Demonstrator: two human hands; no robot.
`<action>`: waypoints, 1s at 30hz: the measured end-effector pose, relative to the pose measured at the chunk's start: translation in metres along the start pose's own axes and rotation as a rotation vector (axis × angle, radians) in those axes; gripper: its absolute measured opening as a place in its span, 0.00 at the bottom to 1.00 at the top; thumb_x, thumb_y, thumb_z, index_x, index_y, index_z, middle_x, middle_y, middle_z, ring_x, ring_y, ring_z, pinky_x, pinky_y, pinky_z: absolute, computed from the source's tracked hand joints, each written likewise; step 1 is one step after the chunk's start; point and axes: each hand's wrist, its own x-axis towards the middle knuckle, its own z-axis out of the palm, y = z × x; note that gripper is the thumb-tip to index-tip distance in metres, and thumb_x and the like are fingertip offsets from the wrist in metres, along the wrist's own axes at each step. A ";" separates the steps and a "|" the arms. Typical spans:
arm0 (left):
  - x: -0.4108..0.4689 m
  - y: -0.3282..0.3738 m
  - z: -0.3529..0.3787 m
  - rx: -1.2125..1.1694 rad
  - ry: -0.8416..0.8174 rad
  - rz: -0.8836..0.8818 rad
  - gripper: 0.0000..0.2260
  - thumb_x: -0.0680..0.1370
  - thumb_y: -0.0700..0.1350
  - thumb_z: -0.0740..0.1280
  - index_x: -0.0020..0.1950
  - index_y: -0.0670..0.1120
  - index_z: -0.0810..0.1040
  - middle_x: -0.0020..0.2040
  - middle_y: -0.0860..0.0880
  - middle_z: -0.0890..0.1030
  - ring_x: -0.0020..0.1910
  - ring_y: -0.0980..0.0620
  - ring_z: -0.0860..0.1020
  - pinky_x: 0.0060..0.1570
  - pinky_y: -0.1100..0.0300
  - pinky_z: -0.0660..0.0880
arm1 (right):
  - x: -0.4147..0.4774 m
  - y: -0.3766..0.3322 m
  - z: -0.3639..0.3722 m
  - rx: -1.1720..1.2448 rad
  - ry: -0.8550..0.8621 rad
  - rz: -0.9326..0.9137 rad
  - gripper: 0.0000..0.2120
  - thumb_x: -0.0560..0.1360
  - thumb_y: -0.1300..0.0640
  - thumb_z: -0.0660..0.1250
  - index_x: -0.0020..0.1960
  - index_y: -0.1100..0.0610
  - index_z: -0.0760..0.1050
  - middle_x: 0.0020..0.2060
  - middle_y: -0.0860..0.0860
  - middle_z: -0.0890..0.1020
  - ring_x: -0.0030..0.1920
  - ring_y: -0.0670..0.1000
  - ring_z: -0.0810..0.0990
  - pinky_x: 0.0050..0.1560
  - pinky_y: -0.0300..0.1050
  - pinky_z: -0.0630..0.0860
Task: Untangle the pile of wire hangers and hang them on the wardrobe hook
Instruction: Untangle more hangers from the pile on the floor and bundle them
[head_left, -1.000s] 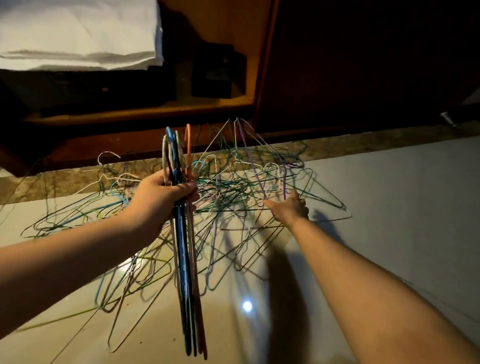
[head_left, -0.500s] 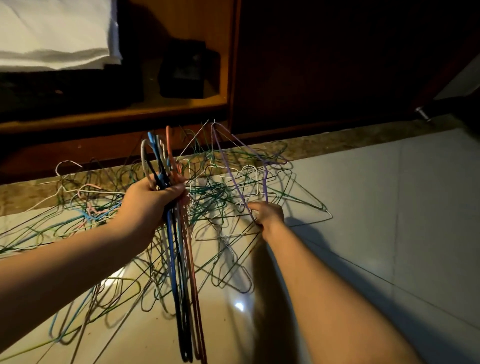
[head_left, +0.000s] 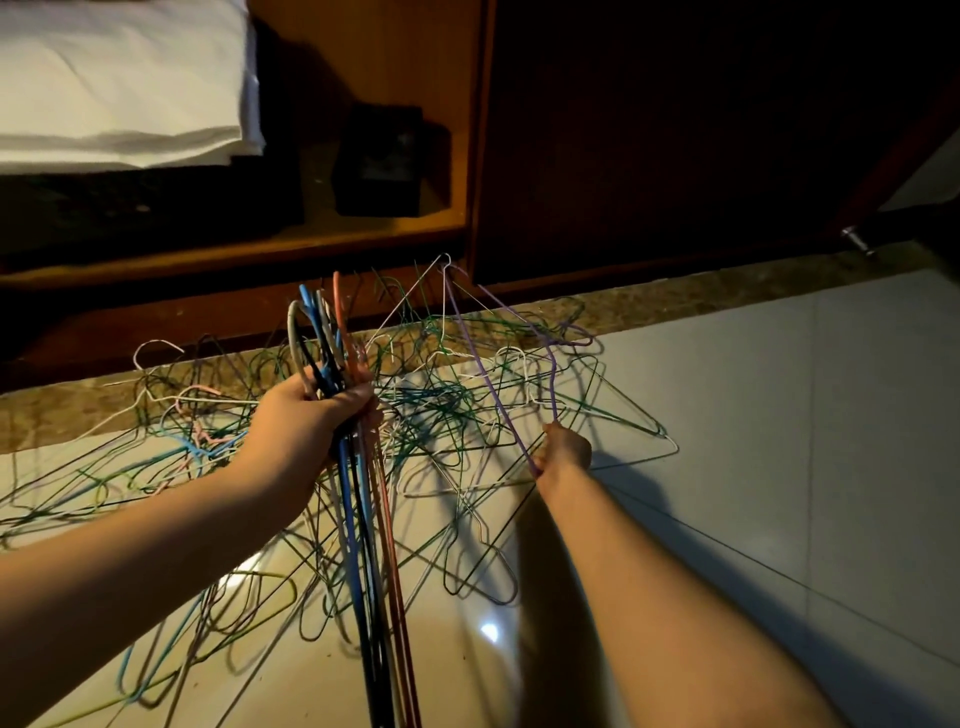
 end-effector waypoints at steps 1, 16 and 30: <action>0.000 0.000 0.001 0.001 0.002 -0.003 0.06 0.77 0.36 0.62 0.48 0.44 0.76 0.44 0.45 0.79 0.41 0.50 0.79 0.36 0.62 0.79 | 0.002 0.002 -0.002 0.007 0.013 -0.005 0.11 0.77 0.62 0.59 0.36 0.58 0.72 0.25 0.50 0.65 0.25 0.48 0.61 0.25 0.41 0.59; 0.000 -0.002 0.000 0.006 -0.017 -0.013 0.06 0.77 0.36 0.61 0.47 0.45 0.76 0.46 0.45 0.79 0.44 0.48 0.79 0.42 0.56 0.76 | -0.035 0.024 -0.013 0.158 0.021 0.071 0.10 0.78 0.63 0.58 0.39 0.59 0.74 0.26 0.50 0.65 0.15 0.43 0.56 0.16 0.33 0.53; -0.010 0.014 -0.007 -0.025 -0.033 0.052 0.05 0.77 0.36 0.62 0.47 0.44 0.75 0.45 0.45 0.79 0.43 0.50 0.79 0.34 0.62 0.78 | -0.073 0.048 -0.009 0.206 0.118 -0.224 0.13 0.76 0.63 0.58 0.35 0.56 0.74 0.28 0.48 0.70 0.28 0.47 0.64 0.29 0.38 0.60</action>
